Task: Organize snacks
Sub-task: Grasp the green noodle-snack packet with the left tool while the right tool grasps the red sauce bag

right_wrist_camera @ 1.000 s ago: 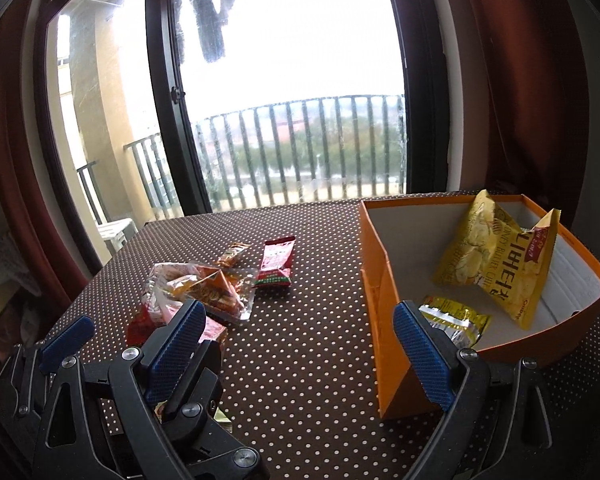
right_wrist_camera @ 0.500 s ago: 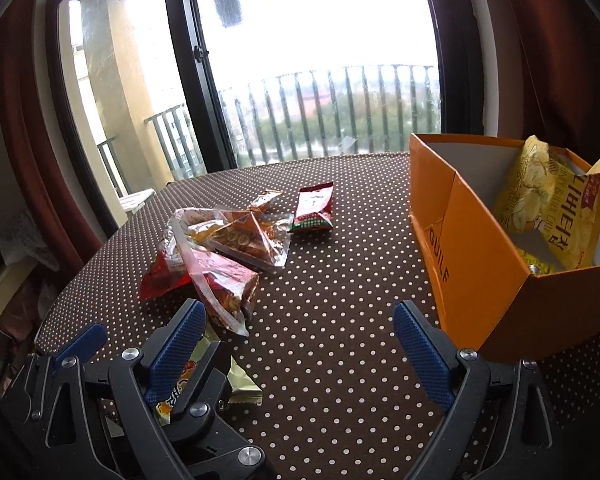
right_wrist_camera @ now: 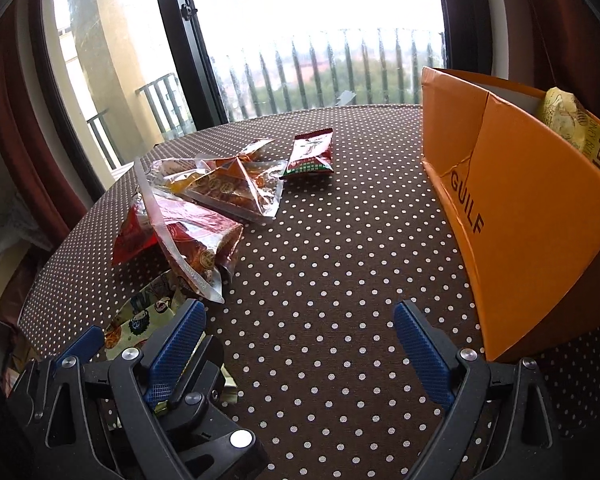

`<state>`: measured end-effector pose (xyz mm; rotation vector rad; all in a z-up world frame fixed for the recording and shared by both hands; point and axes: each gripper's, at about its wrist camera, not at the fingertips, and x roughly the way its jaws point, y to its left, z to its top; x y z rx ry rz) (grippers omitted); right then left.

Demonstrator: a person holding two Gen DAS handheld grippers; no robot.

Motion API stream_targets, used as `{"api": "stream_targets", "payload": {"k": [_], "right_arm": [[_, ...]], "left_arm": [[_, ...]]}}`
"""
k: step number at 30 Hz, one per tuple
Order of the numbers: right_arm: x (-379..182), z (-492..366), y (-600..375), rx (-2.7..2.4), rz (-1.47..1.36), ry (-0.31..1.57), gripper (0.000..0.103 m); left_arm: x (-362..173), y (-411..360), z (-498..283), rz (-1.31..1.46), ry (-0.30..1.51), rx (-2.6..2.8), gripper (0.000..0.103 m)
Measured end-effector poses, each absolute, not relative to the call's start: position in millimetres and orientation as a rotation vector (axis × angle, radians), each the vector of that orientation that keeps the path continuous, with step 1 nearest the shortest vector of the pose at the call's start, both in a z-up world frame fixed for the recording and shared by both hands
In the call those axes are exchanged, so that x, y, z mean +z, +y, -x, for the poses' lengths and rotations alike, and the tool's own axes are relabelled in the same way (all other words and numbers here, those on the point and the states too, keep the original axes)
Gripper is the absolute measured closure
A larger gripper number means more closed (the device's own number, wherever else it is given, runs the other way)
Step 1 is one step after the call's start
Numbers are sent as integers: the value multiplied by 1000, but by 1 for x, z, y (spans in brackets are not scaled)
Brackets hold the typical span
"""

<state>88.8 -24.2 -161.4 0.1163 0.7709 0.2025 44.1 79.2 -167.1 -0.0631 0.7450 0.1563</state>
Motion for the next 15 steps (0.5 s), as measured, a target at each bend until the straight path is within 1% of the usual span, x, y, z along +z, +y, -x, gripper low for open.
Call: {"api": "stream_targets", "payload": {"k": [5, 8, 10, 12, 14, 15], "right_arm": [[-168, -95, -23, 194, -112, 795, 6], [-170, -98, -21, 200, -107, 802, 6], [-171, -100, -17, 214, -95, 805, 6], [-171, -100, -13, 225, -84, 800, 6], [-170, -102, -9, 236, -80, 796, 6], [-169, -103, -7, 243, -80, 793, 6]], "left_arm": [[-172, 80, -52, 63, 757, 184, 1], [-181, 90, -59, 122, 814, 185, 1], [-182, 93, -59, 116, 796, 212, 1], [-183, 98, -61, 133, 800, 215, 3], [-181, 101, -62, 137, 789, 222, 10], [-181, 104, -63, 139, 787, 220, 11]]}}
